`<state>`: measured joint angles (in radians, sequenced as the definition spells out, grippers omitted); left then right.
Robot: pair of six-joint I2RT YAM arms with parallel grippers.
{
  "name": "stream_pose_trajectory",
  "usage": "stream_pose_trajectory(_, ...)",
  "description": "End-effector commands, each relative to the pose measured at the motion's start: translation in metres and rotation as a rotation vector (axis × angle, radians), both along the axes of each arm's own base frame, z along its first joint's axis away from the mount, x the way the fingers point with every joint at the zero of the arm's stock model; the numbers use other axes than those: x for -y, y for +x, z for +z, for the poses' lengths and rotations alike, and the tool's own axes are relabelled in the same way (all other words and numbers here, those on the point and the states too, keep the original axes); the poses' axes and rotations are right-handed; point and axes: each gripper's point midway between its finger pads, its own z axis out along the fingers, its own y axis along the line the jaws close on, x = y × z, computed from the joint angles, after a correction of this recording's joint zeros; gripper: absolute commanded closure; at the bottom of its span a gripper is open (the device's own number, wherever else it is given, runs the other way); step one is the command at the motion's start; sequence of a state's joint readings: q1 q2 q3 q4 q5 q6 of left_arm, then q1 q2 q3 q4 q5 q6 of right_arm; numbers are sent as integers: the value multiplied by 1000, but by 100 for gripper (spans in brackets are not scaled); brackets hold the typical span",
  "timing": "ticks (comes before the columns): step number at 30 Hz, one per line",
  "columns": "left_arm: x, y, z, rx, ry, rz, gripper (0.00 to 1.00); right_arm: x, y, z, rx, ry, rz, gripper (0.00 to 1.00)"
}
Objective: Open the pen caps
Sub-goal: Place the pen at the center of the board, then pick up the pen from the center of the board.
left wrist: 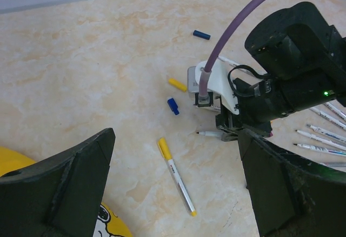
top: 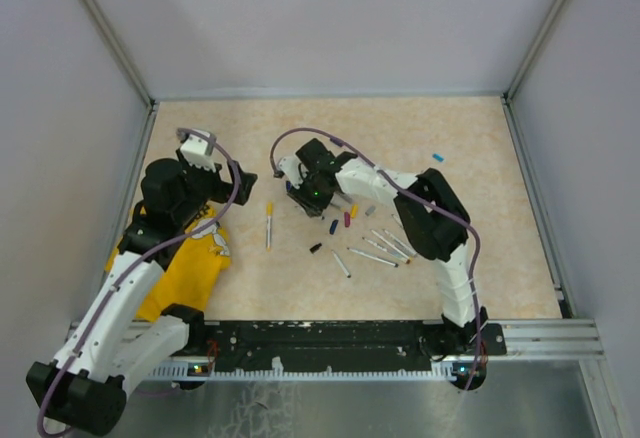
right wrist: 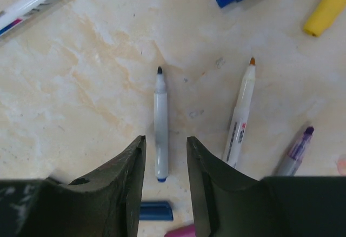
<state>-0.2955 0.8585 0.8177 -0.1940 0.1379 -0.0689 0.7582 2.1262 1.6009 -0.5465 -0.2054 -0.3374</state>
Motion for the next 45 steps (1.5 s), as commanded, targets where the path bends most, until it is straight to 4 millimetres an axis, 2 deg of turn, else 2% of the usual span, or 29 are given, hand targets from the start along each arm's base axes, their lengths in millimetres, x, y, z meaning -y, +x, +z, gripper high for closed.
stream_pose_trajectory(1,-5,-1,13,61,-1,13,0,-3,-3,72,113,110,24,64)
stream_pose_trajectory(6,-5,-3,14,72,-5,9,0,4,-25,118,138,216,95,64)
stream_pose_trajectory(9,-4,-4,16,75,-8,6,0,16,-40,145,157,285,129,64)
stream_pose_trajectory(10,-4,-4,15,74,-8,6,0,22,-44,157,170,313,138,64)
stream_pose_trajectory(15,-3,-5,16,75,-16,0,0,59,-61,190,204,437,137,65)
stream_pose_trajectory(20,1,-5,14,67,-23,-18,0,93,-78,212,250,526,101,67)
stream_pose_trajectory(24,3,-4,13,60,-24,-27,0,107,-94,223,294,576,108,67)
stream_pose_trajectory(30,2,-5,15,62,-45,-16,0,141,-87,224,331,644,32,67)
stream_pose_trajectory(40,35,-10,-3,-75,-140,-163,0,143,-88,212,311,633,44,67)
stream_pose_trajectory(45,47,-20,-8,-106,-233,-209,0,142,-89,211,304,635,49,67)
